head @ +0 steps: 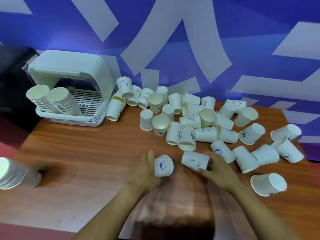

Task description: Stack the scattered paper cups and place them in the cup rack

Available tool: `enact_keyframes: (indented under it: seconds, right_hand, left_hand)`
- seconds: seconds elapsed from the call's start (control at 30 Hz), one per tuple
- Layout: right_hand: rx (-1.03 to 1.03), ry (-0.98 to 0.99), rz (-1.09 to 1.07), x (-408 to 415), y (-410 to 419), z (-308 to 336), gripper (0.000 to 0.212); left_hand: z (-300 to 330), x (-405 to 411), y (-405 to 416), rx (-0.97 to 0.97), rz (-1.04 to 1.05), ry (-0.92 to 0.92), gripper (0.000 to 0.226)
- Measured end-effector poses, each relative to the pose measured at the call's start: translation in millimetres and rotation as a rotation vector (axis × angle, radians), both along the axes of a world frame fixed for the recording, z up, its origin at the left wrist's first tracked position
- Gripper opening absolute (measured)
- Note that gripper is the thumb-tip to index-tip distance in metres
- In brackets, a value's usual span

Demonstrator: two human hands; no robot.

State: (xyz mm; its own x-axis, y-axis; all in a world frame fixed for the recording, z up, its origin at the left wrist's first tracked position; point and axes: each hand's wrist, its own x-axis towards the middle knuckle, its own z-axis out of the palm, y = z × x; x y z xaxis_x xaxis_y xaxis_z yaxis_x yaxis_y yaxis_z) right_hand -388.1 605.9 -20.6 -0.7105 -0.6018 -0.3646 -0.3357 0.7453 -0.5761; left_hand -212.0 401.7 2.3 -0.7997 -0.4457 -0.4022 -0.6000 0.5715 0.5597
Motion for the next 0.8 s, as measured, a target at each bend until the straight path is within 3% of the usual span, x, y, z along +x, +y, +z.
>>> enact_keyframes:
  seconds: [0.13, 0.27, 0.4, 0.6, 0.8]
  right_hand:
    - [-0.056, 0.052, 0.048, 8, -26, 15, 0.056]
    - [-0.083, 0.106, 0.094, 27, -62, 40, 0.06]
    - [-0.083, 0.116, 0.09, 49, -109, 61, 0.069]
    - [-0.118, 0.134, 0.124, 84, -192, 79, 0.063]
    - [-0.097, 0.161, 0.166, 115, -259, 84, 0.069]
  left_hand:
    - [13, 16, -40, -0.083, 0.078, -0.029, 0.057]
    - [23, 29, -76, -0.084, 0.133, 0.014, 0.037]
    - [33, 48, -114, -0.037, 0.122, 0.071, 0.054]
    - [40, 88, -179, 0.025, 0.181, 0.186, 0.09]
    - [40, 115, -237, -0.125, 0.24, 0.249, 0.082]
